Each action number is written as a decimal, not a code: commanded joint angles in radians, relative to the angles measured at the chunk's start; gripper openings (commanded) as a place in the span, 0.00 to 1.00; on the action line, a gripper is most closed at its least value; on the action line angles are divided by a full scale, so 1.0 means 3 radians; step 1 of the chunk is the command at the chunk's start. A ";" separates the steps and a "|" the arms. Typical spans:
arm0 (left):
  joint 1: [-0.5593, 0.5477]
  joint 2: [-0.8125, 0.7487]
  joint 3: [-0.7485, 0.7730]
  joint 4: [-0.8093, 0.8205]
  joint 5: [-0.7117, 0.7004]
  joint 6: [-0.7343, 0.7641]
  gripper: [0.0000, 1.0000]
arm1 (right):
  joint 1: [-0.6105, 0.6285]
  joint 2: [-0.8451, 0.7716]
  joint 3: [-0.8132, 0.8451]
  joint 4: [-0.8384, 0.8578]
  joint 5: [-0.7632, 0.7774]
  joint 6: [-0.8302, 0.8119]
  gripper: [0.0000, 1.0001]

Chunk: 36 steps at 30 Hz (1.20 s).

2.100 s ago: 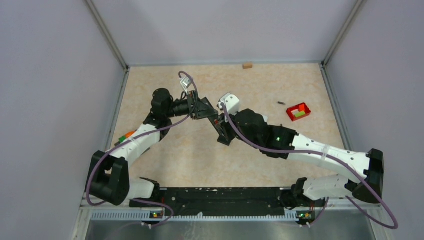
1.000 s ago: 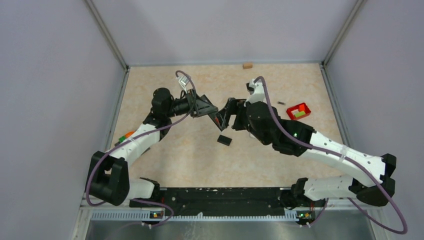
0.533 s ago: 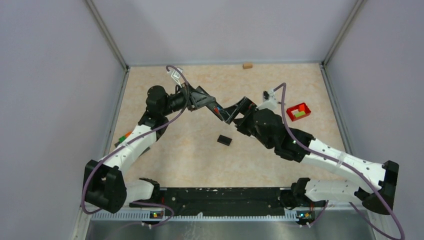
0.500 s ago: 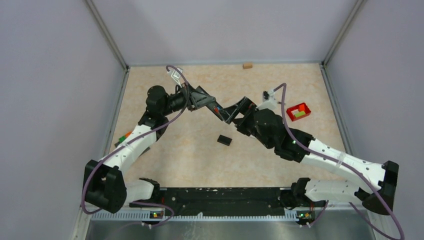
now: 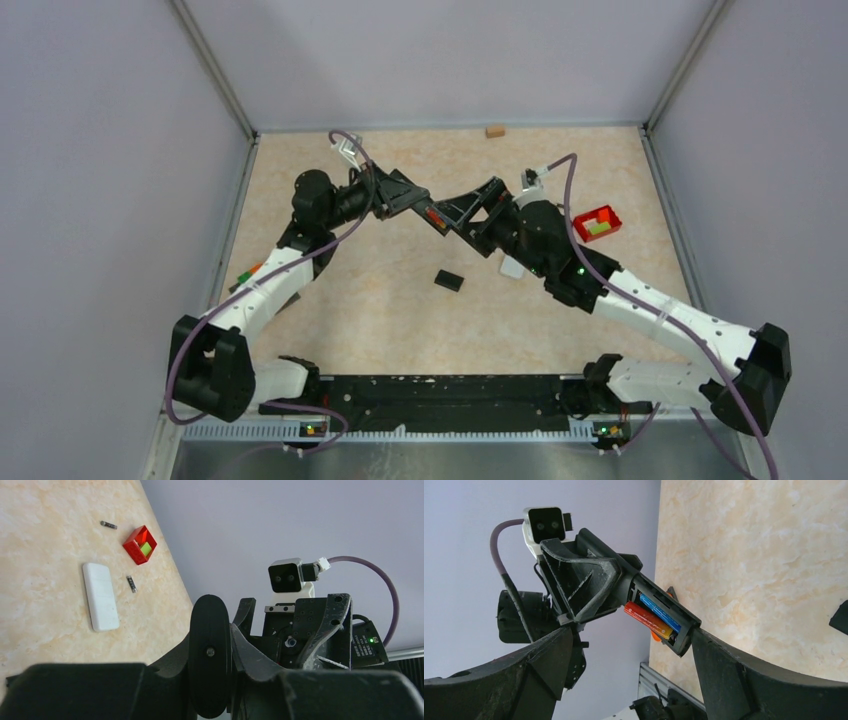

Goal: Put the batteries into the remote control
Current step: Load the battery into the remote control.

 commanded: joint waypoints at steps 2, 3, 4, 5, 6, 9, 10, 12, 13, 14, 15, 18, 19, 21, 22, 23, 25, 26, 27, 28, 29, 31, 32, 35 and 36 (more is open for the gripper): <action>-0.0037 -0.0009 0.0153 0.0221 0.0091 -0.0082 0.00 | -0.0132 0.0127 -0.0028 0.0358 -0.0450 0.0122 0.87; -0.0038 -0.0009 0.0159 0.0206 0.0089 -0.0072 0.00 | -0.0135 0.0141 -0.0016 0.0353 -0.0463 0.0109 0.87; -0.0039 -0.0013 0.0161 0.0191 0.0083 -0.0064 0.00 | -0.0133 0.0158 -0.0005 0.0347 -0.0470 0.0094 0.86; -0.0039 -0.0010 0.0164 0.0189 0.0078 -0.0055 0.00 | -0.0136 0.0170 0.0012 0.0330 -0.0479 0.0087 0.85; -0.0038 -0.0013 0.0163 0.0180 0.0069 -0.0046 0.00 | -0.0137 0.0183 0.0016 0.0317 -0.0486 0.0079 0.85; -0.0037 -0.0012 0.0159 0.0152 0.0045 -0.0003 0.00 | -0.0134 0.0201 0.0015 0.0302 -0.0490 0.0071 0.84; -0.0037 -0.0021 0.0159 0.0130 0.0029 0.0023 0.00 | -0.0136 0.0205 0.0013 0.0284 -0.0486 0.0066 0.84; -0.0033 -0.0038 0.0164 0.0069 -0.0018 0.0105 0.00 | -0.0136 0.0198 0.0011 0.0224 -0.0465 0.0066 0.84; -0.0033 -0.0046 0.0162 0.0032 -0.0042 0.0145 0.00 | -0.0137 0.0183 0.0000 0.0204 -0.0438 0.0065 0.84; -0.0033 -0.0063 0.0162 -0.0006 -0.0075 0.0190 0.00 | -0.0136 0.0167 -0.0016 0.0187 -0.0415 0.0066 0.84; -0.0028 -0.0075 0.0164 -0.0047 -0.0105 0.0231 0.00 | -0.0137 0.0142 -0.0031 0.0170 -0.0388 0.0066 0.84; -0.0016 -0.0113 0.0162 -0.0182 -0.0212 0.0334 0.00 | -0.0137 0.0077 -0.0066 0.0136 -0.0318 0.0033 0.86; -0.0015 -0.0119 0.0160 -0.0189 -0.0223 0.0345 0.00 | -0.0137 0.0052 -0.0094 0.0174 -0.0320 0.0022 0.87; -0.0012 -0.0127 0.0156 -0.0187 -0.0219 0.0336 0.00 | -0.0134 0.0025 -0.0160 0.0284 -0.0341 0.0016 0.88; -0.0013 -0.0127 0.0156 -0.0181 -0.0206 0.0328 0.00 | -0.0136 0.0038 -0.0171 0.0319 -0.0353 0.0010 0.89; -0.0010 -0.0128 0.0157 -0.0181 -0.0198 0.0318 0.00 | -0.0137 0.0054 -0.0169 0.0329 -0.0378 0.0006 0.89; -0.0008 -0.0137 0.0156 -0.0177 -0.0190 0.0302 0.00 | -0.0135 0.0098 -0.0155 0.0341 -0.0432 0.0009 0.89; -0.0008 -0.0143 0.0156 -0.0179 -0.0186 0.0300 0.00 | -0.0137 0.0122 -0.0149 0.0340 -0.0460 0.0013 0.89; -0.0007 -0.0147 0.0156 -0.0188 -0.0188 0.0301 0.00 | -0.0134 0.0138 -0.0146 0.0338 -0.0477 0.0016 0.89; -0.0003 -0.0152 0.0159 -0.0196 -0.0188 0.0297 0.00 | -0.0135 0.0148 -0.0155 0.0352 -0.0480 0.0017 0.90; 0.0000 -0.0159 0.0159 -0.0200 -0.0175 0.0296 0.00 | -0.0136 0.0151 -0.0168 0.0373 -0.0477 0.0025 0.90; 0.0000 -0.0165 0.0157 -0.0197 -0.0157 0.0287 0.00 | -0.0135 0.0152 -0.0188 0.0410 -0.0469 0.0049 0.90; -0.0003 -0.0168 0.0153 -0.0200 -0.0154 0.0282 0.00 | -0.0135 0.0166 -0.0181 0.0414 -0.0465 0.0050 0.90; 0.0004 -0.0183 0.0147 -0.0188 -0.0131 0.0265 0.00 | -0.0137 0.0250 -0.0118 0.0334 -0.0484 0.0094 0.90; 0.0006 -0.0183 0.0144 -0.0187 -0.0131 0.0261 0.00 | -0.0137 0.0292 -0.0089 0.0301 -0.0505 0.0120 0.90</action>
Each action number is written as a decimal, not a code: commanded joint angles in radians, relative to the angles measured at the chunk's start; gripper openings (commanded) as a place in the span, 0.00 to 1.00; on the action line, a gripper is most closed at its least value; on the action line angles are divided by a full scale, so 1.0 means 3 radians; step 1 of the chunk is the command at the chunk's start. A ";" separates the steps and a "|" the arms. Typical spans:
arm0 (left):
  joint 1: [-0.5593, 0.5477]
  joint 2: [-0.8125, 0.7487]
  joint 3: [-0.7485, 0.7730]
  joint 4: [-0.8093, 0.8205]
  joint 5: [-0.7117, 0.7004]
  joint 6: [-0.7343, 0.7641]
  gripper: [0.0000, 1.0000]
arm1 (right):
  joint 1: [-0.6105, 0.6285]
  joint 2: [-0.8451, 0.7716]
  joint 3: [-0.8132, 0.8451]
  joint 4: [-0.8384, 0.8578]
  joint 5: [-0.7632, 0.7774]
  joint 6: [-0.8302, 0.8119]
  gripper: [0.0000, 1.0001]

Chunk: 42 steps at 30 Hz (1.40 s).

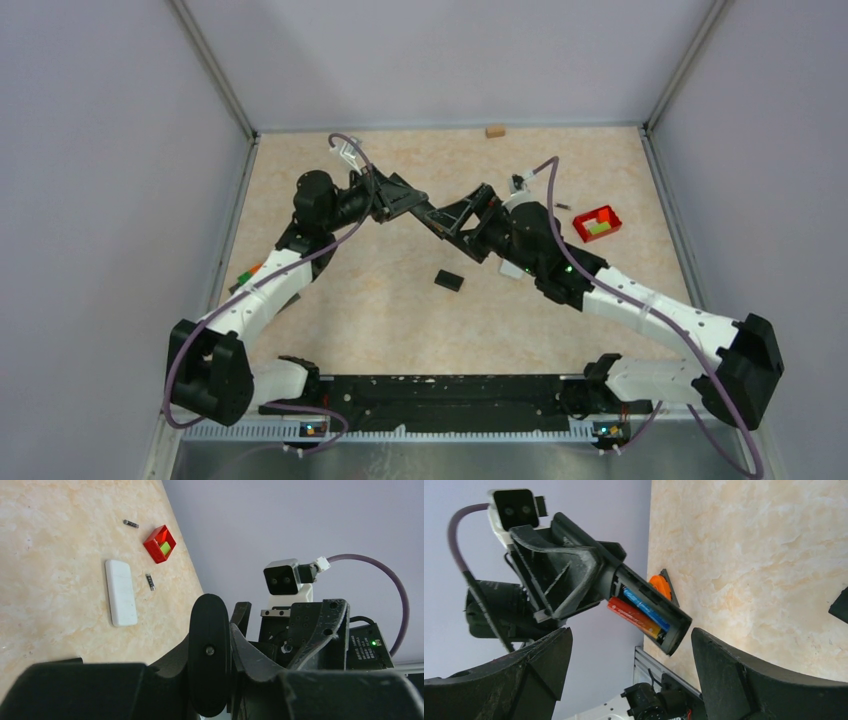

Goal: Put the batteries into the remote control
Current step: Load the battery into the remote control.

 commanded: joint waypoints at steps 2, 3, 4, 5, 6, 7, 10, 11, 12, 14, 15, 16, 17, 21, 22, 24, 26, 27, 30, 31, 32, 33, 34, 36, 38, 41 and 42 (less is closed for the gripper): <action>0.0002 -0.0142 0.0145 0.0142 0.0058 -0.0001 0.00 | 0.0003 0.0173 0.0110 0.0068 -0.0090 0.0069 0.89; 0.0002 -0.0142 0.0141 0.0143 0.0058 0.0000 0.00 | 0.0003 0.0193 0.0112 0.0088 -0.0099 0.0088 0.89; 0.0004 -0.0146 0.0139 0.0140 0.0067 -0.0001 0.00 | 0.0003 0.0206 0.0110 0.0122 -0.0091 0.0097 0.89; 0.0006 -0.0142 0.0139 0.0144 0.0076 -0.0001 0.00 | 0.0004 0.0212 0.0103 0.0148 -0.0074 0.0107 0.89; 0.0003 -0.0143 0.0139 0.0145 0.0089 0.0002 0.00 | 0.0003 0.0217 0.0100 0.0174 -0.0056 0.0115 0.89; 0.0003 -0.0145 0.0134 0.0144 0.0091 0.0004 0.00 | 0.0004 0.0223 0.0096 0.0208 -0.0051 0.0113 0.88; 0.0003 -0.0140 0.0116 0.0145 0.0107 0.0014 0.00 | 0.0007 0.0233 0.0110 0.0247 -0.0022 0.0111 0.89; 0.0004 -0.0135 0.0109 0.0144 0.0111 0.0017 0.00 | 0.0006 0.0237 0.0110 0.0268 -0.0022 0.0110 0.89; 0.0006 -0.0132 0.0109 0.0145 0.0114 0.0011 0.00 | 0.0007 0.0237 0.0107 0.0281 -0.0021 0.0115 0.89; 0.0003 -0.0135 0.0102 0.0161 0.0132 -0.0003 0.00 | 0.0004 0.0251 0.0111 0.0287 -0.0018 0.0128 0.89; 0.0004 -0.0134 0.0098 0.0165 0.0137 -0.0005 0.00 | 0.0003 0.0257 0.0110 0.0288 -0.0011 0.0138 0.89; 0.0007 -0.0136 0.0100 0.0169 0.0142 -0.0008 0.00 | 0.0004 0.0258 0.0110 0.0288 -0.0008 0.0149 0.89; 0.0004 -0.0140 0.0098 0.0177 0.0146 -0.0006 0.00 | 0.0004 0.0263 0.0109 0.0292 -0.0007 0.0159 0.89; 0.0005 -0.0151 0.0093 0.0192 0.0170 0.0003 0.00 | 0.0004 0.0300 0.0116 0.0303 -0.0027 0.0184 0.86; 0.0005 -0.0152 0.0084 0.0202 0.0179 0.0007 0.00 | 0.0006 0.0300 0.0107 0.0318 -0.0031 0.0195 0.86; 0.0006 -0.0158 0.0061 0.0225 0.0192 0.0023 0.00 | 0.0004 0.0308 0.0095 0.0326 -0.0039 0.0220 0.84; 0.0003 -0.0158 0.0034 0.0274 0.0206 0.0025 0.00 | 0.0007 0.0305 0.0086 0.0329 -0.0048 0.0234 0.82; 0.0002 -0.0158 0.0026 0.0290 0.0207 0.0025 0.00 | 0.0004 0.0302 0.0081 0.0336 -0.0046 0.0246 0.80; 0.0002 -0.0152 0.0017 0.0307 0.0224 0.0022 0.00 | 0.0003 0.0283 0.0036 0.0373 -0.0043 0.0290 0.76; 0.0004 -0.0152 0.0014 0.0312 0.0226 0.0016 0.00 | 0.0003 0.0275 0.0014 0.0388 -0.0045 0.0305 0.73; 0.0006 -0.0153 0.0011 0.0321 0.0229 0.0007 0.00 | 0.0001 0.0267 -0.0003 0.0393 -0.0045 0.0321 0.71; 0.0010 -0.0155 0.0016 0.0326 0.0230 -0.0006 0.00 | 0.0001 0.0263 -0.0022 0.0403 -0.0052 0.0331 0.68; 0.0008 -0.0160 0.0013 0.0338 0.0235 -0.0025 0.00 | 0.0001 0.0256 -0.0045 0.0424 -0.0066 0.0351 0.66; 0.0011 -0.0168 0.0000 0.0365 0.0237 -0.0080 0.00 | 0.0002 0.0240 -0.0091 0.0459 -0.0068 0.0379 0.62; 0.0018 -0.0176 -0.0014 0.0392 0.0236 -0.0135 0.00 | 0.0004 0.0207 -0.0135 0.0476 -0.0063 0.0387 0.58; 0.0033 -0.0169 -0.0020 0.0432 0.0258 -0.0212 0.00 | 0.0003 0.0174 -0.0174 0.0472 -0.0057 0.0386 0.52; 0.0033 -0.0163 -0.0014 0.0447 0.0268 -0.0247 0.00 | -0.0001 0.0160 -0.0187 0.0476 -0.0060 0.0384 0.49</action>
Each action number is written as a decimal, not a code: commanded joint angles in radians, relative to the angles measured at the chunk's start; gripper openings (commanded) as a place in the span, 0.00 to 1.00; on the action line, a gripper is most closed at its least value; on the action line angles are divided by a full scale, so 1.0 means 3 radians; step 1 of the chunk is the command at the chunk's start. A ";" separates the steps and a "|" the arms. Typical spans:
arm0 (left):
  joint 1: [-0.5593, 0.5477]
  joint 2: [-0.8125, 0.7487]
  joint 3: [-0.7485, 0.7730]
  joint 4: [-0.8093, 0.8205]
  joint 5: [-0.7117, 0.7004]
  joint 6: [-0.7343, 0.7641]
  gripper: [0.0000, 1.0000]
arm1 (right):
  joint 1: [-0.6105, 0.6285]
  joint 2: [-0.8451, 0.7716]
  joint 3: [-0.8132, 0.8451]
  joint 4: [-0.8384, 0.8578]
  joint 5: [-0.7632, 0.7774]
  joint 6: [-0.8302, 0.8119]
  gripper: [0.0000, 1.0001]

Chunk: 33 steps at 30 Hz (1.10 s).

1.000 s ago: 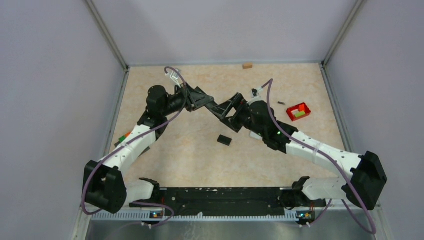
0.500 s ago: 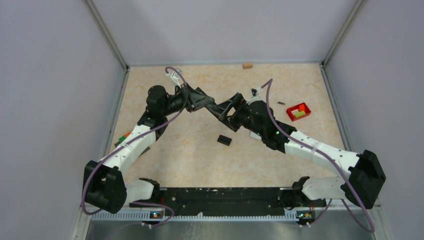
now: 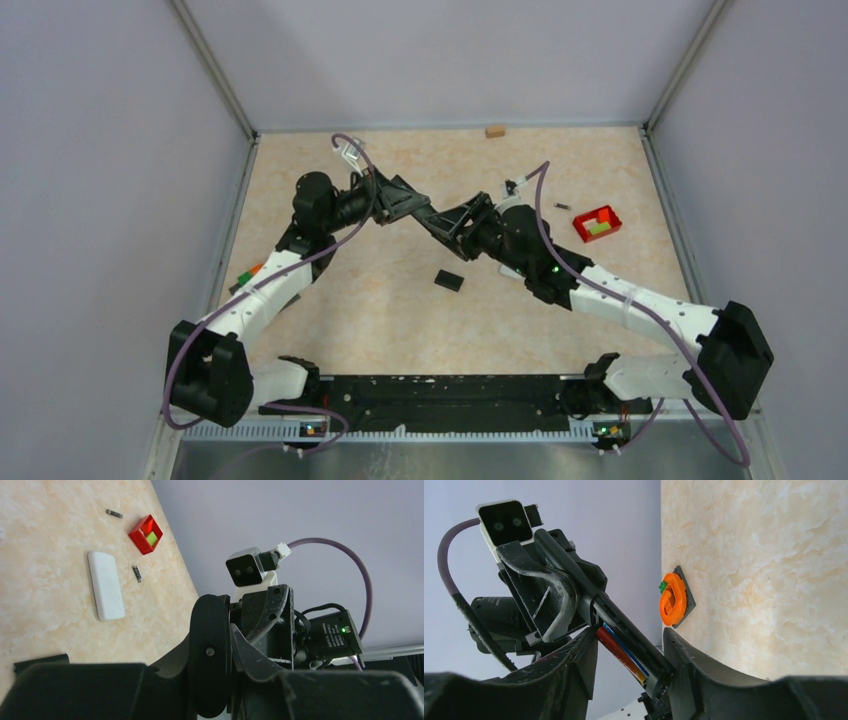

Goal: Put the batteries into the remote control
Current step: Load the battery into the remote control.

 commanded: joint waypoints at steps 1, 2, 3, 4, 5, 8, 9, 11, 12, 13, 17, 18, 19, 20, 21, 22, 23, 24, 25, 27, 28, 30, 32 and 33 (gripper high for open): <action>0.0033 -0.0128 0.0009 0.0365 0.0097 -0.0198 0.00 | 0.0002 -0.0117 -0.0079 0.0070 -0.0005 -0.0003 0.47; 0.0034 -0.0121 0.0014 0.0400 0.0109 -0.0231 0.00 | 0.0001 -0.0123 -0.0082 0.0058 -0.0006 -0.0015 0.45; 0.0034 -0.0116 0.0015 0.0417 0.0123 -0.0268 0.00 | 0.0000 -0.0123 -0.0091 0.0056 -0.0018 -0.0028 0.43; 0.0038 -0.0110 0.0019 0.0445 0.0136 -0.0302 0.00 | -0.0002 -0.0120 -0.0099 0.0065 -0.0030 -0.0039 0.41; 0.0039 -0.0105 0.0026 0.0457 0.0154 -0.0336 0.00 | -0.0002 -0.0115 -0.0110 0.0077 -0.0037 -0.0048 0.38; 0.0056 -0.0079 0.0057 0.0418 0.0201 -0.0471 0.00 | -0.0003 -0.0103 -0.0172 0.0162 -0.0071 -0.0069 0.32; 0.0063 -0.0070 0.0066 0.0428 0.0227 -0.0519 0.00 | -0.0009 -0.0103 -0.0192 0.0194 -0.0089 -0.0073 0.31; 0.0074 -0.0054 0.0071 0.0461 0.0267 -0.0576 0.00 | -0.0026 -0.0112 -0.0233 0.0260 -0.0097 -0.0070 0.40; 0.0079 -0.0053 0.0066 0.0462 0.0279 -0.0575 0.00 | -0.0036 -0.0131 -0.0258 0.0294 -0.0091 -0.0073 0.51; 0.0084 -0.0054 0.0064 0.0450 0.0281 -0.0552 0.00 | -0.0036 -0.0163 -0.0281 0.0340 -0.0077 -0.0087 0.66; 0.0150 -0.0080 0.0020 0.0295 0.0282 -0.0376 0.00 | -0.0057 -0.0356 -0.0326 0.0393 0.0015 -0.0267 0.85; 0.0170 -0.0087 0.0002 0.0259 0.0282 -0.0336 0.00 | -0.0062 -0.0414 -0.0338 0.0372 0.0038 -0.0336 0.87; 0.0194 -0.0097 -0.0012 0.0221 0.0282 -0.0280 0.00 | -0.0063 -0.0474 -0.0349 0.0346 0.0063 -0.0399 0.87; 0.0215 -0.0103 -0.0020 0.0161 0.0282 -0.0211 0.00 | -0.0065 -0.0536 -0.0366 0.0319 0.0081 -0.0467 0.88; 0.0240 -0.0108 -0.0019 0.0069 0.0271 -0.0138 0.00 | -0.0071 -0.0600 -0.0382 0.0291 0.0093 -0.0560 0.88; 0.0266 -0.0118 -0.0019 -0.0016 0.0260 -0.0062 0.00 | -0.0071 -0.0665 -0.0397 0.0245 0.0108 -0.0653 0.88; 0.0287 -0.0117 -0.0021 -0.0091 0.0254 0.0019 0.00 | -0.0084 -0.0731 -0.0409 0.0194 0.0119 -0.0748 0.88; 0.0316 -0.0115 -0.0021 -0.0169 0.0244 0.0085 0.00 | -0.0094 -0.0786 -0.0419 0.0159 0.0112 -0.0867 0.88; 0.0346 -0.0110 -0.0026 -0.0235 0.0234 0.0150 0.00 | -0.0108 -0.0836 -0.0415 0.0103 0.0093 -0.1004 0.88; 0.0415 -0.0100 -0.0031 -0.0344 0.0217 0.0238 0.00 | -0.0149 -0.0862 -0.0353 -0.0086 0.0000 -0.1484 0.88; 0.0453 -0.0102 -0.0045 -0.0388 0.0200 0.0274 0.00 | -0.0168 -0.0830 -0.0269 -0.0274 -0.0020 -0.1742 0.88; 0.0536 -0.0134 -0.0053 -0.0515 0.0131 0.0371 0.00 | -0.0181 -0.0684 -0.0050 -0.0734 -0.0050 -0.2407 0.87; 0.0606 -0.0166 -0.0033 -0.0744 -0.0006 0.0524 0.00 | -0.0179 -0.0458 0.0137 -0.1146 -0.0070 -0.3036 0.87; 0.0640 -0.0172 -0.0013 -0.0891 -0.0096 0.0608 0.00 | -0.0181 -0.0318 0.0203 -0.1316 -0.0086 -0.3287 0.86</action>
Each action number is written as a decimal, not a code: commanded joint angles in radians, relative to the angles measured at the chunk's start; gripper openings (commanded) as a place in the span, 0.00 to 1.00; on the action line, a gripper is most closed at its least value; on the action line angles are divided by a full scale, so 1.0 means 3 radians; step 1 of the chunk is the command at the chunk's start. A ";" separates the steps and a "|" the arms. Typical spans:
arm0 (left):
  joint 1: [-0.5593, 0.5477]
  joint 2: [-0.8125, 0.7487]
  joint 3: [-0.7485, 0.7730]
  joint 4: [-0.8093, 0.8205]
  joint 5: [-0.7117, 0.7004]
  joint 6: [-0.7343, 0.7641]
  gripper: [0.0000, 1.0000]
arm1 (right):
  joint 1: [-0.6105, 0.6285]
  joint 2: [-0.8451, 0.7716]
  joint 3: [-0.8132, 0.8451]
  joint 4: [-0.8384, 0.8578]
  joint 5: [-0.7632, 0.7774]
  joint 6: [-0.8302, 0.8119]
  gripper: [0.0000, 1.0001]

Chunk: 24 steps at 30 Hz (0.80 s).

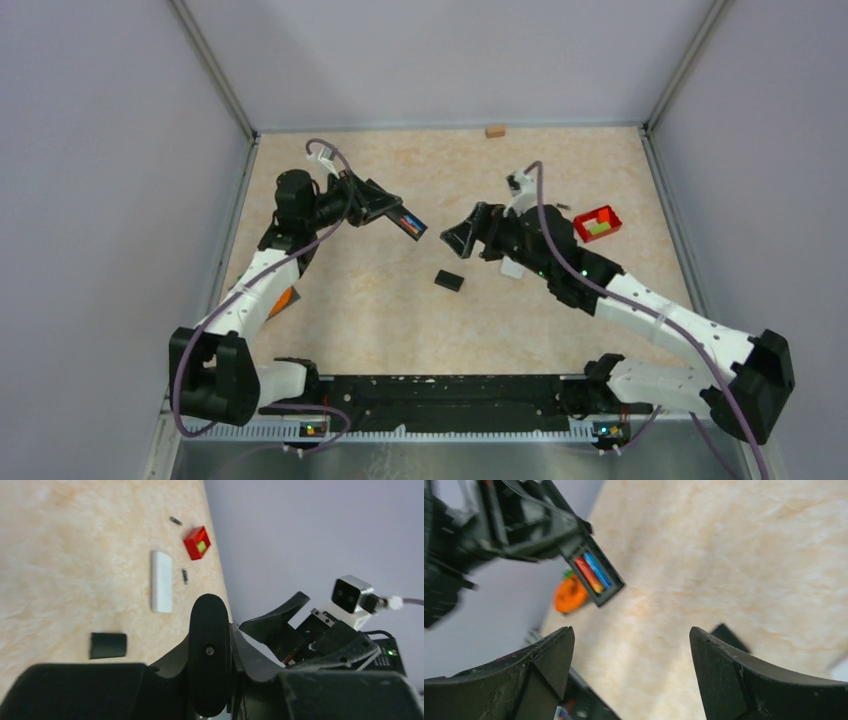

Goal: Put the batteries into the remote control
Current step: Load the battery into the remote control, then pick up the battery cover at the center of the board.

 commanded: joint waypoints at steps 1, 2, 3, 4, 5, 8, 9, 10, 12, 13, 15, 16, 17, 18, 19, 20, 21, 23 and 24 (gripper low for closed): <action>0.0161 -0.0169 0.0036 -0.0512 -0.0335 0.0446 0.00 | -0.0025 0.0512 0.0421 -0.0989 -0.0111 -0.1668 0.85; 0.0193 -0.0159 0.0058 -0.0626 -0.0404 0.0517 0.00 | -0.0020 0.0709 0.0475 -0.1108 -0.0114 -0.1838 0.83; 0.0222 -0.0145 0.0074 -0.0718 -0.0460 0.0573 0.00 | -0.0016 0.0859 0.0517 -0.1198 -0.0114 -0.1961 0.82; 0.0268 -0.0125 0.0086 -0.0835 -0.0501 0.0622 0.00 | -0.0007 0.0982 0.0545 -0.1292 -0.0108 -0.2067 0.80; 0.0303 -0.0106 0.0085 -0.0893 -0.0527 0.0634 0.00 | 0.0017 0.1108 0.0574 -0.1317 -0.0062 -0.2166 0.79; 0.0385 -0.0074 0.0024 -0.0925 -0.0556 0.0584 0.00 | 0.0112 0.1375 0.0611 -0.1295 0.0015 -0.2491 0.79; 0.0403 -0.0068 0.0003 -0.0919 -0.0556 0.0574 0.00 | 0.0132 0.1443 0.0627 -0.1292 -0.0020 -0.2605 0.79; 0.0417 -0.0061 -0.0018 -0.0913 -0.0551 0.0564 0.00 | 0.0155 0.1501 0.0649 -0.1295 -0.0079 -0.2724 0.79; 0.0435 -0.0050 -0.0038 -0.0915 -0.0529 0.0560 0.00 | 0.0176 0.1622 0.0694 -0.1305 -0.0175 -0.2936 0.79; 0.0444 -0.0037 -0.0045 -0.0914 -0.0521 0.0560 0.00 | 0.0176 0.1687 0.0718 -0.1325 -0.0275 -0.3032 0.78; 0.0454 -0.0019 -0.0050 -0.0913 -0.0495 0.0560 0.00 | 0.0176 0.1815 0.0778 -0.1354 -0.0343 -0.3173 0.78; 0.0461 -0.0010 -0.0051 -0.0915 -0.0486 0.0556 0.00 | 0.0177 0.1878 0.0797 -0.1366 -0.0376 -0.3289 0.77; 0.0466 -0.0004 -0.0051 -0.0909 -0.0471 0.0551 0.00 | 0.0176 0.1939 0.0821 -0.1376 -0.0383 -0.3345 0.76; 0.0477 0.0001 -0.0054 -0.0908 -0.0462 0.0542 0.00 | 0.0177 0.2021 0.0851 -0.1366 -0.0383 -0.3383 0.76; 0.0479 0.0008 -0.0058 -0.0906 -0.0451 0.0541 0.00 | 0.0178 0.2081 0.0867 -0.1359 -0.0405 -0.3423 0.75; 0.0487 0.0009 -0.0062 -0.0905 -0.0440 0.0540 0.00 | 0.0176 0.2136 0.0889 -0.1354 -0.0433 -0.3460 0.75; 0.0496 0.0011 -0.0062 -0.0903 -0.0439 0.0544 0.00 | 0.0177 0.2191 0.0913 -0.1340 -0.0458 -0.3478 0.75; 0.0514 0.0017 -0.0068 -0.0904 -0.0431 0.0547 0.00 | 0.0177 0.2301 0.0965 -0.1331 -0.0491 -0.3507 0.74; 0.0518 0.0018 -0.0076 -0.0899 -0.0413 0.0545 0.00 | 0.0172 0.2354 0.0996 -0.1337 -0.0502 -0.3511 0.73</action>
